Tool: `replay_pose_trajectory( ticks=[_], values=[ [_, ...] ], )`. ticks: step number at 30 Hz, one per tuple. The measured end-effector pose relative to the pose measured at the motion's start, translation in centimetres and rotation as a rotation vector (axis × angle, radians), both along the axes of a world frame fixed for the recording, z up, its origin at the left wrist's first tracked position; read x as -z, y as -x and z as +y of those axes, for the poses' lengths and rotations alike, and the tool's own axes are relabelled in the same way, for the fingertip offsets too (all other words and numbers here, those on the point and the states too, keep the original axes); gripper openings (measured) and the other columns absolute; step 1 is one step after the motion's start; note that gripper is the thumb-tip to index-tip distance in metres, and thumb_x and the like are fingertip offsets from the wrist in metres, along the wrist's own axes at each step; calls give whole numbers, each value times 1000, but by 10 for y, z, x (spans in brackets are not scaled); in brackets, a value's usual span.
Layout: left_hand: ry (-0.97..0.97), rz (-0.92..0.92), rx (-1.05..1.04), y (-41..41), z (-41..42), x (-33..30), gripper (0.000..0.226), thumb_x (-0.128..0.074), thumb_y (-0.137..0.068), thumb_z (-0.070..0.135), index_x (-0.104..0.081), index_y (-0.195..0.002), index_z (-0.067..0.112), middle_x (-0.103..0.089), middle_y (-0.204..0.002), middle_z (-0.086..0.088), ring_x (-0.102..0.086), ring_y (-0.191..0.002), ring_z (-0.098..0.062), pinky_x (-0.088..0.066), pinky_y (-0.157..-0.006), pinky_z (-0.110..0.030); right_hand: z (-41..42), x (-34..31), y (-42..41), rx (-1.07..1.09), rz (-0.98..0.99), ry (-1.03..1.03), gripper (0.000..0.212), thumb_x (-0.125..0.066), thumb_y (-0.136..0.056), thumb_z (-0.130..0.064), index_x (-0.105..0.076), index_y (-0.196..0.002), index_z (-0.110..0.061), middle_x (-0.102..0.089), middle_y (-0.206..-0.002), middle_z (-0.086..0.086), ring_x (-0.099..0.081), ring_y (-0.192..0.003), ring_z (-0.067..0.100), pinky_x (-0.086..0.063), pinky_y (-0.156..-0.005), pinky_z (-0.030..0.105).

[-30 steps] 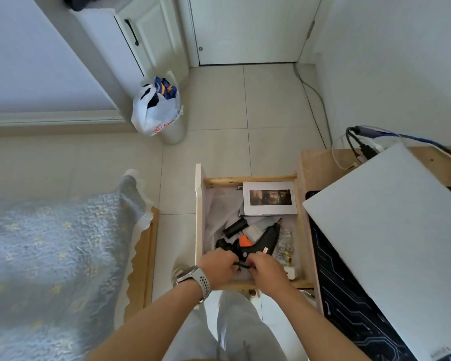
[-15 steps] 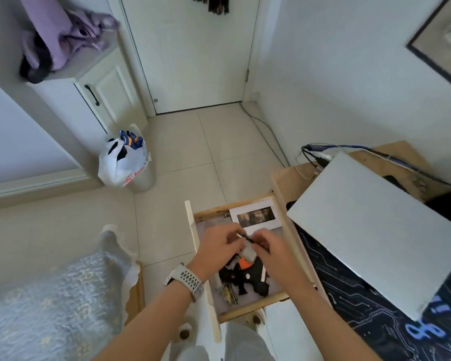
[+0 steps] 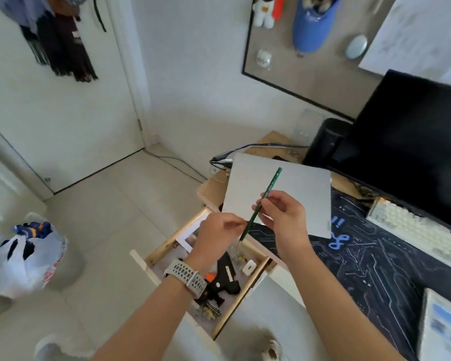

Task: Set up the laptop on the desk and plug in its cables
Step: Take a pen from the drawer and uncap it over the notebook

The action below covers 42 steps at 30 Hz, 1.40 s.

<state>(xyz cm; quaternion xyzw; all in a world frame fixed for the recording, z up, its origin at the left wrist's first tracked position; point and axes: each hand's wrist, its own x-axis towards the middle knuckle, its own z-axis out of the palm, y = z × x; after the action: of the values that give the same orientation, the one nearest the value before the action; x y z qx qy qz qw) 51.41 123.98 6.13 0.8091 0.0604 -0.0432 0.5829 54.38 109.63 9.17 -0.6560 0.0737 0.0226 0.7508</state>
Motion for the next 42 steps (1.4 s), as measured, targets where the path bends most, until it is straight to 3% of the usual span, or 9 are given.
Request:
replay_pose_trajectory(
  ticks=[2,5,9,13,17,22,30,37,42],
  values=[
    [225,126,25,6,-13,-12,22,-64,-89,6,-74,-81,24,-76,-79,4,-72,-83,-13,-54,-83,-30,-11,-2,6,33,-3,-11,10,-55,-92,3,-63,-93,-2,-67,-91,18,-72,-73,17,-57,-70,25],
    [351,222,81,10,-29,-22,16,-61,-92,5,-72,-90,17,-77,-85,-1,-74,-85,-12,-57,-81,-27,-29,-4,14,71,-1,-3,10,-57,-92,2,-64,-93,-4,-68,-90,17,-71,-73,17,-57,-74,28],
    [366,244,161,6,-52,-23,17,-59,-92,0,-71,-95,10,-76,-89,-7,-74,-82,-12,-58,-74,-24,-56,-8,22,148,29,5,8,-59,-91,1,-64,-95,-3,-69,-93,19,-73,-77,19,-57,-70,25],
    [368,245,215,3,-80,-26,18,-58,-92,-1,-72,-91,11,-76,-86,-7,-73,-84,-17,-59,-78,-32,-85,-14,32,217,36,0,7,-60,-91,-1,-63,-92,-7,-70,-89,13,-73,-78,18,-55,-65,24],
    [366,244,260,1,-118,-31,19,-58,-92,0,-72,-88,12,-75,-77,-4,-71,-74,-12,-54,-63,-21,-121,-21,41,290,17,-4,10,-61,-91,-2,-62,-87,-11,-71,-84,8,-72,-77,15,-56,-67,25],
    [398,297,350,5,-183,-33,15,-60,-91,2,-72,-91,11,-74,-75,-5,-67,-71,-14,-54,-70,-27,-187,-21,55,374,17,-4,7,-63,-90,-3,-63,-87,-9,-71,-76,4,-68,-71,13,-56,-78,34],
    [396,348,433,17,-316,-36,16,-58,-91,-4,-70,-90,6,-74,-77,-10,-65,-76,-20,-55,-69,-27,-320,-22,89,542,28,-10,11,-64,-89,-3,-61,-81,-9,-68,-75,6,-67,-72,14,-57,-76,28],
    [355,349,582,34,-435,-29,15,-60,-89,-5,-69,-87,6,-74,-75,-8,-64,-76,-18,-54,-80,-34,-439,-18,132,680,40,23,14,-59,-92,-9,-66,-81,-3,-68,-76,10,-66,-72,15,-56,-78,28],
    [228,259,706,47,-493,-20,14,-62,-87,-6,-69,-84,6,-75,-77,-11,-62,-65,-13,-47,-65,-30,-500,-9,171,774,77,51,17,-60,-92,-13,-66,-79,-4,-65,-74,11,-61,-73,16,-53,-82,32]
  ],
)
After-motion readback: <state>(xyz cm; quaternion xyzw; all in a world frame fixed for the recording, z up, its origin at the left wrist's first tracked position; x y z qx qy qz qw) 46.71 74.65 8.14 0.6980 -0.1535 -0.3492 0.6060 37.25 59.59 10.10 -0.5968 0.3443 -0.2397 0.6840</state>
